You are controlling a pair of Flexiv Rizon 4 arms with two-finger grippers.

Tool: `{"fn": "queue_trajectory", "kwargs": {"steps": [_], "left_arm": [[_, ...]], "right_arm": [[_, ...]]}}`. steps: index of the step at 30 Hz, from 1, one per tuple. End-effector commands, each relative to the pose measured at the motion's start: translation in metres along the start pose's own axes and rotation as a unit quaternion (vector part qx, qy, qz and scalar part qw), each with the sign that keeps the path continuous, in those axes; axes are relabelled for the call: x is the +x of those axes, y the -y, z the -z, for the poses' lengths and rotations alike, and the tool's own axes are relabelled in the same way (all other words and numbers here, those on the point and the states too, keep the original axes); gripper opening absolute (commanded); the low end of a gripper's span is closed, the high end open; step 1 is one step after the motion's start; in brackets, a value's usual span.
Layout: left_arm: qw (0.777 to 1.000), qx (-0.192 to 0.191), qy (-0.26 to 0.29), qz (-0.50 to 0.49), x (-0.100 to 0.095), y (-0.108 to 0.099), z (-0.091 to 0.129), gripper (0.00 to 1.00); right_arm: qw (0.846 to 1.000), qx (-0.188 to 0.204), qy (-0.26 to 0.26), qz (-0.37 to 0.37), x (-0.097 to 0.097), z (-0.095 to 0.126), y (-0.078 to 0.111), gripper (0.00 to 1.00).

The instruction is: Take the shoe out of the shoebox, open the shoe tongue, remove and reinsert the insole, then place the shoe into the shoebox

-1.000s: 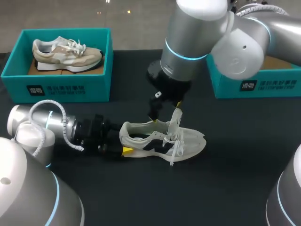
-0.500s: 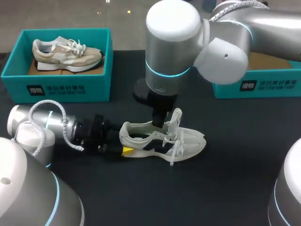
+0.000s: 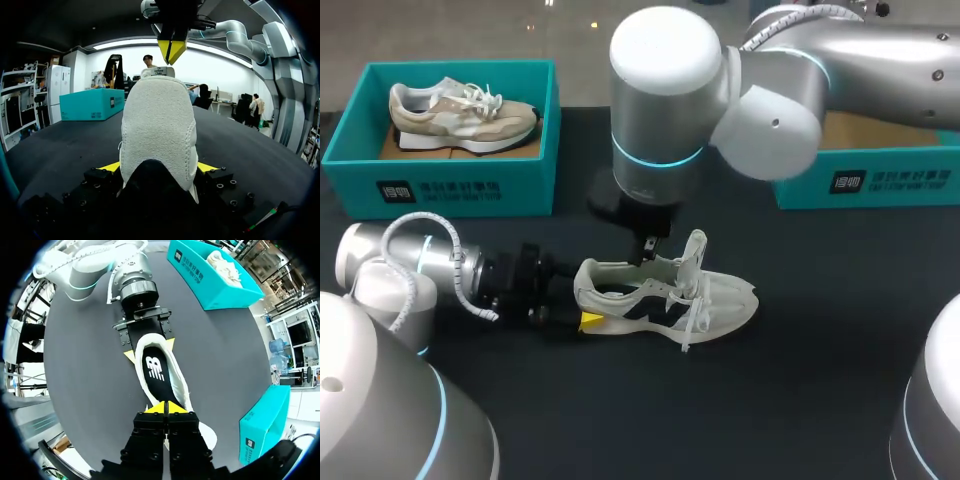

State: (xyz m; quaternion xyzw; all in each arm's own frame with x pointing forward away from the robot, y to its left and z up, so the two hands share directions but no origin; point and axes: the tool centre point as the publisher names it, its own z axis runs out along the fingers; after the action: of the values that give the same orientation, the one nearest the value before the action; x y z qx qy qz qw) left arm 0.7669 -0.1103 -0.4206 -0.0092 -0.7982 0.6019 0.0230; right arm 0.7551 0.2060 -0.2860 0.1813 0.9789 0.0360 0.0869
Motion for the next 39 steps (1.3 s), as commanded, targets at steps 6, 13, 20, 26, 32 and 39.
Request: {"fn": "queue_trajectory", "kwargs": {"steps": [6, 13, 20, 26, 32, 39], "left_arm": [[1.000, 0.000, 0.000, 0.000, 0.000, -0.003, -0.001, 0.00], [1.000, 0.000, 0.000, 0.000, 0.000, -0.003, -0.001, 0.00], [1.000, 0.000, 0.000, 0.000, 0.000, -0.003, -0.001, 0.00], [1.000, 0.000, 0.000, 0.000, 0.000, -0.003, -0.001, 0.00], [1.000, 0.000, 0.000, 0.000, 0.000, -0.003, -0.001, 0.00], [1.000, 0.000, 0.000, 0.000, 0.000, -0.003, -0.001, 0.00]], "right_arm": [[1.000, 0.024, -0.007, 0.016, -0.004, -0.044, -0.022, 0.00], [1.000, 0.024, -0.007, 0.016, -0.004, -0.044, -0.022, 0.00], [1.000, 0.024, -0.007, 0.016, -0.004, -0.044, -0.022, 0.00], [0.999, 0.040, -0.004, 0.031, -0.012, -0.058, -0.009, 0.00], [0.997, 0.060, -0.014, 0.039, -0.020, -0.069, 0.008, 0.00], [0.995, 0.081, -0.020, 0.052, -0.026, -0.079, 0.015, 0.00]]}}
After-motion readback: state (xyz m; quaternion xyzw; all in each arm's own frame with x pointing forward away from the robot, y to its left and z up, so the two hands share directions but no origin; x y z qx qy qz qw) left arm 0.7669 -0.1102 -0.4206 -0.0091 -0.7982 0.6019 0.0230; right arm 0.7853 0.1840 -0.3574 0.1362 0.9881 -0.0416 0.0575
